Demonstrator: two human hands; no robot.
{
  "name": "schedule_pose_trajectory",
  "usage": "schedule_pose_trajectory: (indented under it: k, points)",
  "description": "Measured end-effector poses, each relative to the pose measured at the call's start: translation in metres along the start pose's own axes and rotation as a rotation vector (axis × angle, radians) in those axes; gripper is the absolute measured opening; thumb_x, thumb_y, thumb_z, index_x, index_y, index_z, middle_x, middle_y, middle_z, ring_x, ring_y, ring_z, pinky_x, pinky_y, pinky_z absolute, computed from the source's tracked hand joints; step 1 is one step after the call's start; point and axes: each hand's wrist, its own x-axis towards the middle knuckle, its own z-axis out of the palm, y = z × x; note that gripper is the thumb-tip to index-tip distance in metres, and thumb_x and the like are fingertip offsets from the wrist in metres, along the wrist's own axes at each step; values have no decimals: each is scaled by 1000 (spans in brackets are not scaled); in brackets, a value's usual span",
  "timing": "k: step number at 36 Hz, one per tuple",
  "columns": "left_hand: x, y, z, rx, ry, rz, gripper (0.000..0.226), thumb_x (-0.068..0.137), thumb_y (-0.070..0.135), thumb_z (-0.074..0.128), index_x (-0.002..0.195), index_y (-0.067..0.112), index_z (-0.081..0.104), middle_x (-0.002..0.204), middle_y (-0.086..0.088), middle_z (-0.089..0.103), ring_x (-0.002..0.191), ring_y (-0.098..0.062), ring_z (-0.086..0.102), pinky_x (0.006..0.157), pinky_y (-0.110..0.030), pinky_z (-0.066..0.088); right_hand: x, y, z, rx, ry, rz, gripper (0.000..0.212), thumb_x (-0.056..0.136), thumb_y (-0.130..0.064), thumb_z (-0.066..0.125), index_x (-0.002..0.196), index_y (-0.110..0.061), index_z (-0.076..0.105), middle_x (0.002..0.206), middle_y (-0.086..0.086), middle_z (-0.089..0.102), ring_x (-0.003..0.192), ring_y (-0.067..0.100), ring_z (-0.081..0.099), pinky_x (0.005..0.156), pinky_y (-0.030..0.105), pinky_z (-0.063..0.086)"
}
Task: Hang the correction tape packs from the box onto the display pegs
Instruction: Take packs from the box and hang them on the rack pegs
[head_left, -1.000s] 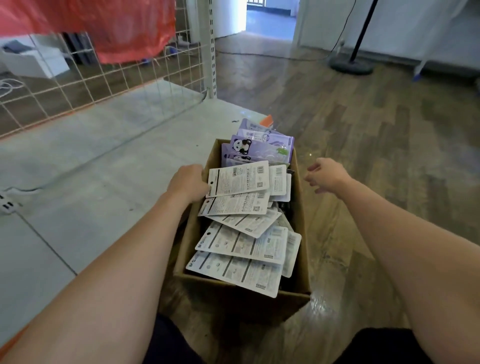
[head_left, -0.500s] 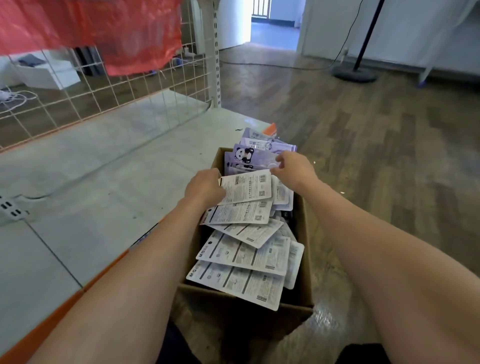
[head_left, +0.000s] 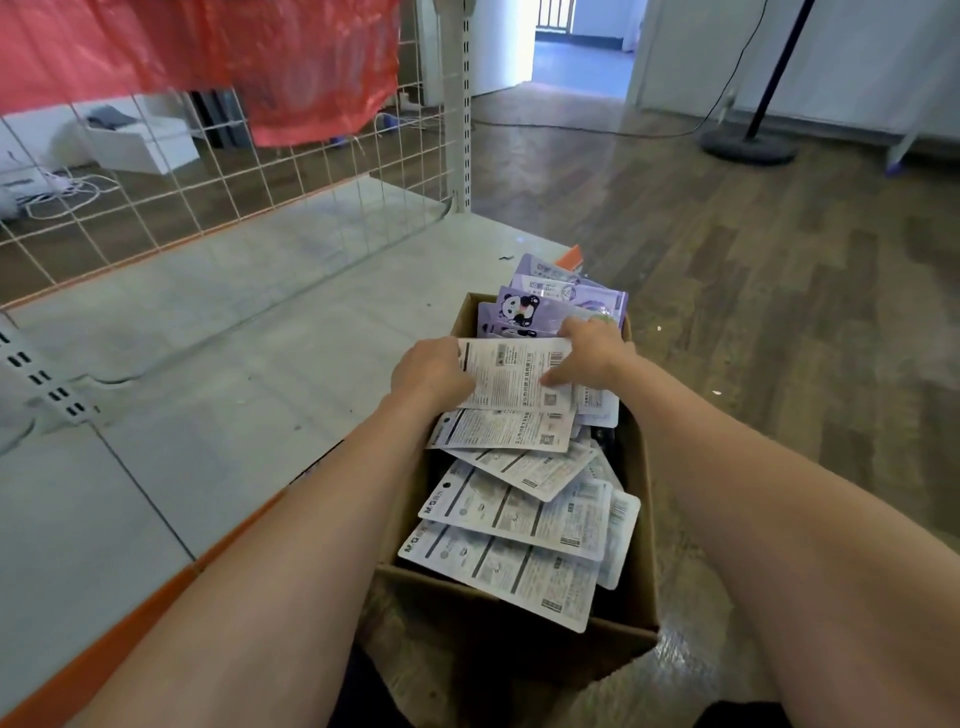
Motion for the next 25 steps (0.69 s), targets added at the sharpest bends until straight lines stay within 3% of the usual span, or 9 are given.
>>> schedule_pose_trajectory:
  k: [4,8,11,14,17,19,21,23,25]
  points:
    - [4,1,2,-44,19,-33,21,91,21,51,107,8,57,111,-11,63,97,-29,57,70,-31,40,-3,7,-9,546,48,69,20,90,-9,65,85,-12,46,105,15,60,78,26,59,63,32,52]
    - [11,3,5,-240,14,-135,46,95,39,50,123,2,49,119,-15,59,110,-32,56,76,-33,42,-5,12,-13,988,52,141,22,92,3,58,79,-10,46,107,16,63,81,31,67,58,29,59]
    - [15,10,2,-566,-44,-179,52,93,50,52,113,2,55,107,-12,65,99,-29,64,81,-37,53,-7,8,-14,1167,-98,84,22,92,9,53,80,-6,44,99,13,64,77,22,67,60,26,60]
    - [13,18,-4,-984,-110,-179,31,89,44,62,92,13,60,101,-9,69,87,-24,68,78,-38,58,-7,2,-11,1204,-280,32,24,93,8,52,77,-8,43,90,12,68,82,24,70,69,31,61]
    - [14,17,-7,-1075,44,-173,40,81,27,75,109,9,53,113,-7,66,97,-22,66,83,-42,57,-9,-6,-11,1088,-363,-19,21,95,3,52,80,-10,46,90,10,71,78,23,72,68,30,61]
    - [15,14,-10,-1070,149,-170,42,81,14,74,109,11,43,118,-4,62,101,-21,63,87,-42,55,-8,-10,-11,975,-292,-40,21,96,2,50,80,-12,50,86,6,71,69,16,72,63,25,59]
    - [15,9,-12,-1022,205,-163,39,86,9,68,112,12,40,120,-4,60,99,-19,60,78,-34,55,-4,-11,-11,873,-112,-19,20,95,4,49,84,-11,56,86,7,67,62,12,68,62,24,56]
    - [13,2,-14,-914,240,-153,36,91,9,61,120,13,41,119,-2,59,91,-18,58,62,-24,50,1,-7,-10,773,83,29,18,92,8,49,95,-6,60,88,10,64,63,14,63,72,28,55]
    - [13,-8,-11,-821,219,-163,36,92,10,56,124,15,41,114,1,58,83,-16,56,58,-23,46,2,1,-6,621,185,53,23,91,7,49,106,-2,63,94,12,65,73,17,61,82,33,52]
